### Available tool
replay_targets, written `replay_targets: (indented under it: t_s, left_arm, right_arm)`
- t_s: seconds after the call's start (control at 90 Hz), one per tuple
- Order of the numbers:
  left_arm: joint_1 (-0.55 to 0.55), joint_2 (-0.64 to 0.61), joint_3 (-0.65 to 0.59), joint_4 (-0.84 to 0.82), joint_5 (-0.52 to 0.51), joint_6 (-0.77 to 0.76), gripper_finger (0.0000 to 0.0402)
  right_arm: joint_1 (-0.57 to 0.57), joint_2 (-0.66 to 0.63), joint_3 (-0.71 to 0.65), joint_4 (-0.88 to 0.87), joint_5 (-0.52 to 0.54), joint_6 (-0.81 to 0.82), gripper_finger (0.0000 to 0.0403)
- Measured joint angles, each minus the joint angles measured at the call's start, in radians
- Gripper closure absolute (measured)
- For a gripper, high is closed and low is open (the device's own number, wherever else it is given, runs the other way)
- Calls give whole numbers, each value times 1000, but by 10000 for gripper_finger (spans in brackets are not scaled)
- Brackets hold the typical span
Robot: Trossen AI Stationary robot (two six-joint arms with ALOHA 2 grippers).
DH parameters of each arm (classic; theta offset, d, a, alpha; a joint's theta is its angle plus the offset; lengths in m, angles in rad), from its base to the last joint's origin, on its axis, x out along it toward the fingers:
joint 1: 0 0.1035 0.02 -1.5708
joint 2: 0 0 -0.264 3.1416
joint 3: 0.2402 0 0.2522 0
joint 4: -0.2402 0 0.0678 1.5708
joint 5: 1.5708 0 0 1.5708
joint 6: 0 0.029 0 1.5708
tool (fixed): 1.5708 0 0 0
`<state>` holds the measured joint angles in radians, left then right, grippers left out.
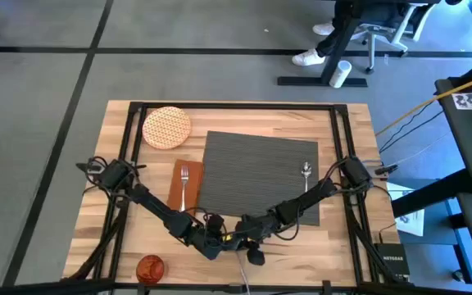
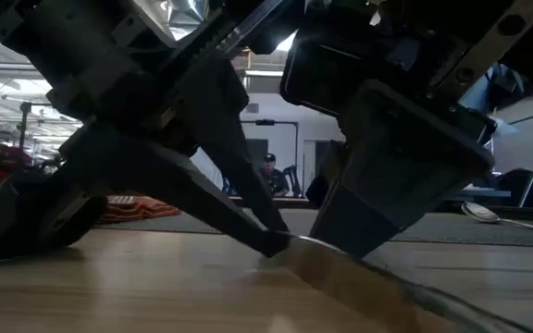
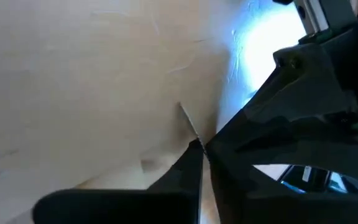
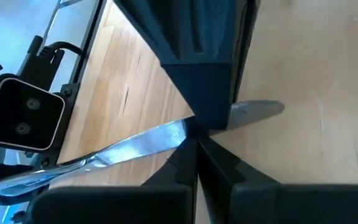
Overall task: Set table place
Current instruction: Put the silver table knife on the gray tablemat to the left of the silver spoon
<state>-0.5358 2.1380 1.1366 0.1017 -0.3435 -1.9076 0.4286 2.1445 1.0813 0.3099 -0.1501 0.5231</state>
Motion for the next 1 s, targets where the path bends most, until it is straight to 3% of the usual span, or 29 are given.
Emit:
replay_targets:
  t_s: [0.389, 0.744, 1.0]
  left_arm:
    - [0, 0, 0, -2, -26, -27, 401]
    - [44, -5, 2, 37, -69, 14, 401]
    - [111, -5, -3, 138, -89, 156, 401]
  right_arm:
    - [-5, -69, 6, -118, -7, -7, 403]
    - [-10, -268, 2, -524, 55, -51, 403]
    - [-7, -466, 1, -748, 89, -55, 403]
